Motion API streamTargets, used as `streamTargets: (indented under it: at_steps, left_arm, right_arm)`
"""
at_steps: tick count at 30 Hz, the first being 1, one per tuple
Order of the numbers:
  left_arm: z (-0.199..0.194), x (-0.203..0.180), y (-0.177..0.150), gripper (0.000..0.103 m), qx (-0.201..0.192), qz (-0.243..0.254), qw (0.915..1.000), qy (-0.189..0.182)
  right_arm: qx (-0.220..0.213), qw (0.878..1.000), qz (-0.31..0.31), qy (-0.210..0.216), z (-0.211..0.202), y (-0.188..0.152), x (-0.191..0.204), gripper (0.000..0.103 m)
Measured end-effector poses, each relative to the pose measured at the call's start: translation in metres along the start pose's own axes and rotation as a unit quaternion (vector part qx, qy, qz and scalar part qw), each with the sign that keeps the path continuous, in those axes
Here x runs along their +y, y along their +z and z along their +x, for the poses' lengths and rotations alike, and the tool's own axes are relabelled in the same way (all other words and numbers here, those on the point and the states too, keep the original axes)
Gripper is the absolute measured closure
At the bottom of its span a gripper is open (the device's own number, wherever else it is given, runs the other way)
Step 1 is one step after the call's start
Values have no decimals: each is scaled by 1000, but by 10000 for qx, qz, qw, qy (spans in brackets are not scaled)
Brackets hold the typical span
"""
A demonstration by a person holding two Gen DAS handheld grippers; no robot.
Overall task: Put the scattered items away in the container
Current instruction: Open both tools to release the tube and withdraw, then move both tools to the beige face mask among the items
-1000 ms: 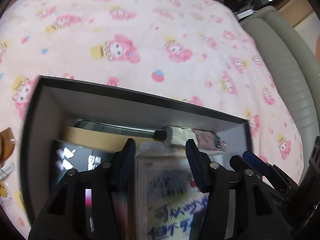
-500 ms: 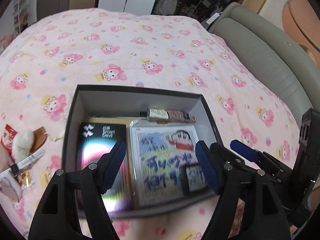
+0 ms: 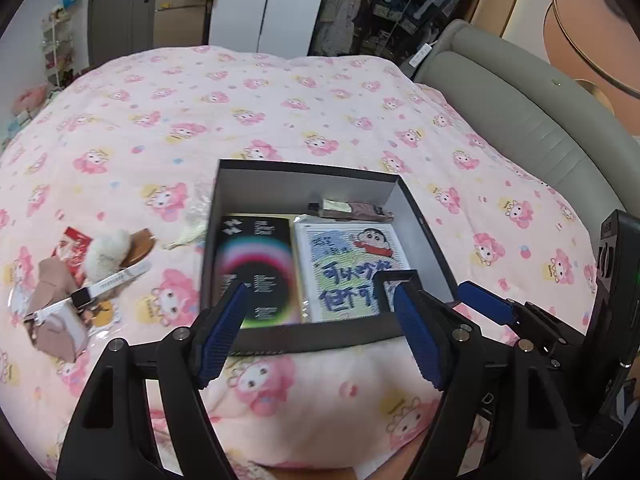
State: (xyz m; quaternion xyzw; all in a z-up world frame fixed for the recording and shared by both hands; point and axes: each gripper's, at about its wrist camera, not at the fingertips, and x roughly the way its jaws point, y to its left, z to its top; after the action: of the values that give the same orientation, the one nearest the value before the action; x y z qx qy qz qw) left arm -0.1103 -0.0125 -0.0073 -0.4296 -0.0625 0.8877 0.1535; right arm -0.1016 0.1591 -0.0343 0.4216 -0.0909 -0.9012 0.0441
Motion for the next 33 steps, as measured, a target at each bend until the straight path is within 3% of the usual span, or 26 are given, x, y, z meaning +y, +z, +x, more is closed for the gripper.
streamTargets:
  at_steps: [12,19,25,33]
  left_arm:
    - [-34,48,-33,26,-63,-259,9995,193]
    - [-45,86,-41,26,-119,-553,9980,270]
    - [-47,135,-53,25,-67,-1009,9942,367]
    - [-42,204,-82,25,91,-1778,9818,665]
  right_arm:
    - [-25,9998,-198,-81,-7,-14,40,46]
    - [-56,9981,-611,40,-1,-15,88,46]
    - [150,9947,-994,206,21,-22,131,46]
    - [707,9862,-1346,654,67,-39,185,46]
